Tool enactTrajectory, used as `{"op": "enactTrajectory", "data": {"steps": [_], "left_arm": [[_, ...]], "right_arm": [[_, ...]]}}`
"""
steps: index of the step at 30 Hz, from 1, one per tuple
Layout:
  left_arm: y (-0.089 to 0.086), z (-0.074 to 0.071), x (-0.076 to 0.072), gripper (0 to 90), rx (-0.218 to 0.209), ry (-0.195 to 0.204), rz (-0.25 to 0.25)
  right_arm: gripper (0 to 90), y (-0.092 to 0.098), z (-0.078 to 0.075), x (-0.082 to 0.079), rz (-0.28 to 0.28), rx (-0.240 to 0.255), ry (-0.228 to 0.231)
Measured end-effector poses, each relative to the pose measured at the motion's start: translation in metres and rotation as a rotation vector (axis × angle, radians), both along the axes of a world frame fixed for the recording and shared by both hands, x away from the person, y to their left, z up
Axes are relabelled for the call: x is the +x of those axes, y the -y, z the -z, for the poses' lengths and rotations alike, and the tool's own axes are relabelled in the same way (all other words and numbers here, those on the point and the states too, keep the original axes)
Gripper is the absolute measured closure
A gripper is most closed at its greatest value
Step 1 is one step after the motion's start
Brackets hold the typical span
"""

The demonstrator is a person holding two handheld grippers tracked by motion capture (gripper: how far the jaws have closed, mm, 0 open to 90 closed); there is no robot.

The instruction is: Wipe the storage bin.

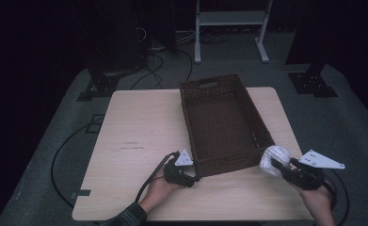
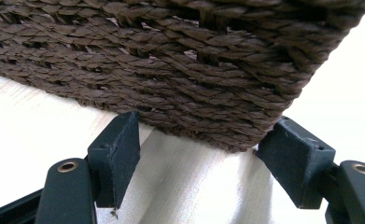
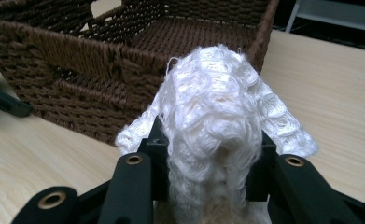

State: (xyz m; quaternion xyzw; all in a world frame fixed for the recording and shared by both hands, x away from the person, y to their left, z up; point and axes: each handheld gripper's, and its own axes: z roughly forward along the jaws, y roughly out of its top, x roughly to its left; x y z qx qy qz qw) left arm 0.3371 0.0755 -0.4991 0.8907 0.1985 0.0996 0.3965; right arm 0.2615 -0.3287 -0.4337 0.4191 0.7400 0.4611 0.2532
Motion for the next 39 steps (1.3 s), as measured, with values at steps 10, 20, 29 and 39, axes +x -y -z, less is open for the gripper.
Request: {"op": "enactTrajectory", "data": {"steps": [10,20,29,39], "left_arm": [[0.0,0.0,0.0,28.9,0.0,-0.001,-0.001],[0.0,0.0,0.0,28.9,0.0,0.0,-0.001],[0.0,0.0,0.0,28.9,0.0,0.0,-0.002],[0.0,0.0,0.0,28.9,0.0,0.0,-0.002]], "right_arm": [[62.3,0.0,0.014,0.003,0.006,-0.033,-0.052],[61.8,-0.001,0.033,0.006,0.022,-0.047,-0.095],[61.8,-0.006,0.047,0.011,0.014,-0.055,-0.17],[62.0,-0.009,0.041,0.007,0.009,-0.048,-0.124]]}}
